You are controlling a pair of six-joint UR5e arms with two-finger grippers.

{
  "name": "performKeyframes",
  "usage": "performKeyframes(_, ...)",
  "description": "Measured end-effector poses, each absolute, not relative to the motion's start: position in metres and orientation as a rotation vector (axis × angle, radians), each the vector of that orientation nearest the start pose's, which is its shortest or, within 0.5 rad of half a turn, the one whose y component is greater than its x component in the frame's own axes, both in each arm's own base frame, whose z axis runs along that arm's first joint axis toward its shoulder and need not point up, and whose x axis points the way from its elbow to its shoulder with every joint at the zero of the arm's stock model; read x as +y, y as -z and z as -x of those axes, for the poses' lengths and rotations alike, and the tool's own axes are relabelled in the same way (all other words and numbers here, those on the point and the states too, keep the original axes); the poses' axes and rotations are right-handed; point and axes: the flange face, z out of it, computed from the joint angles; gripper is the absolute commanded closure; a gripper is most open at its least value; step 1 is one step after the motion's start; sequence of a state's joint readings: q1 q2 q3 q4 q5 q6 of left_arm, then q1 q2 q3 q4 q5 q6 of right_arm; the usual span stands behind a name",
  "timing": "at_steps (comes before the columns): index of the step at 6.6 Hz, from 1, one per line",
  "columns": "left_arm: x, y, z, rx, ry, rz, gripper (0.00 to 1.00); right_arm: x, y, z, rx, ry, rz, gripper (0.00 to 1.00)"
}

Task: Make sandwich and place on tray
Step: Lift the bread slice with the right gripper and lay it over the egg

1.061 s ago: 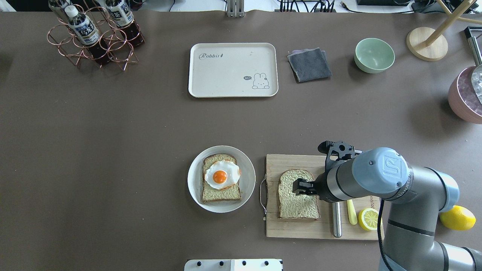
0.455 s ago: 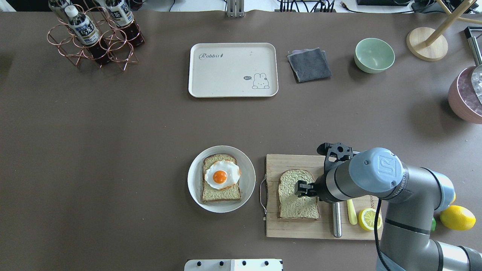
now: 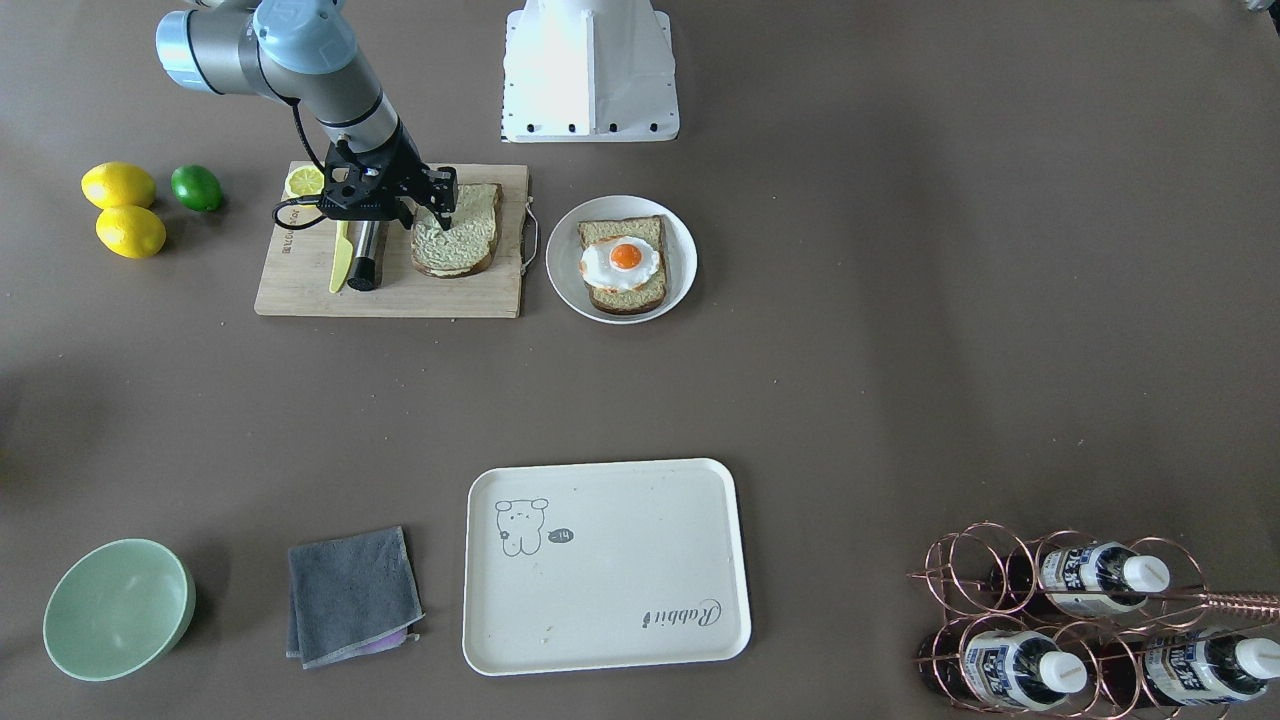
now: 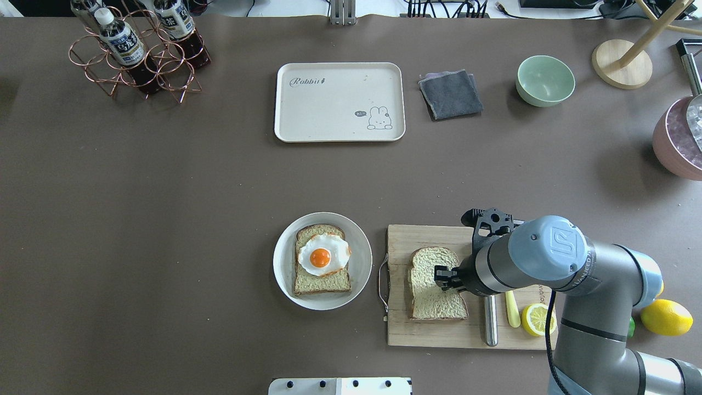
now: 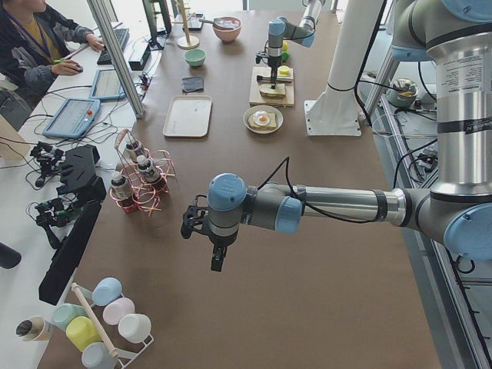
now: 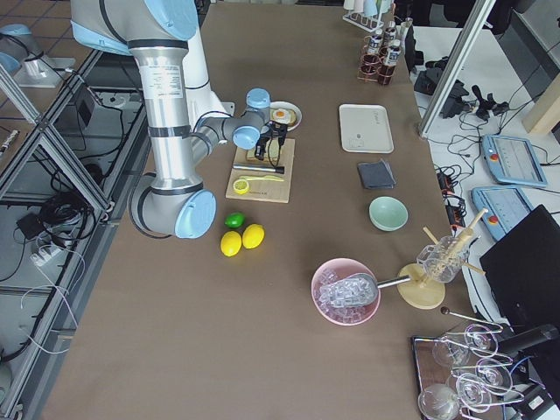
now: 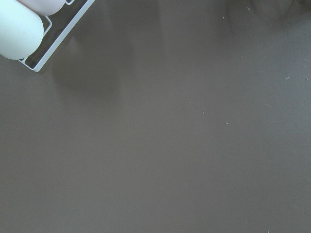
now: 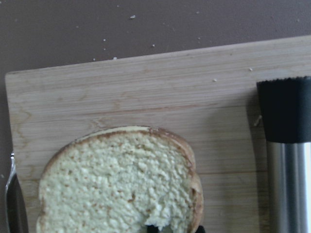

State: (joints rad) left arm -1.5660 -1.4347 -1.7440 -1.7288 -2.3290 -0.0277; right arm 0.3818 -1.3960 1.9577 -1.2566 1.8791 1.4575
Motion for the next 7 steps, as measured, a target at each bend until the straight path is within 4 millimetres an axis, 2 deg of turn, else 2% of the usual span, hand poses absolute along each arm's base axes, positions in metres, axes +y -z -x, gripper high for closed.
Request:
performKeyframes(2, -0.445, -0.617, 0.063, 0.761, -0.038, -0.174, 0.03, -0.308, -0.35, 0.458, -0.928, -0.124, 0.065, 1.0)
performKeyframes(3, -0.445, -0.616, 0.063, 0.762, -0.033, -0.173, 0.03, -0.316, -0.341, 0.451, -0.95, -0.127, 0.065, 1.0)
performKeyframes(5, -0.444, -0.616, 0.063, 0.762, -0.03, -0.17, 0.03, -0.329, -0.298, 0.444, -1.035, -0.12, 0.048, 1.0)
performKeyframes(7, -0.44, -0.62, 0.063, 0.762, -0.028, -0.163, 0.03, -0.335, -0.255, 0.451, -1.108, -0.111, 0.027, 1.0)
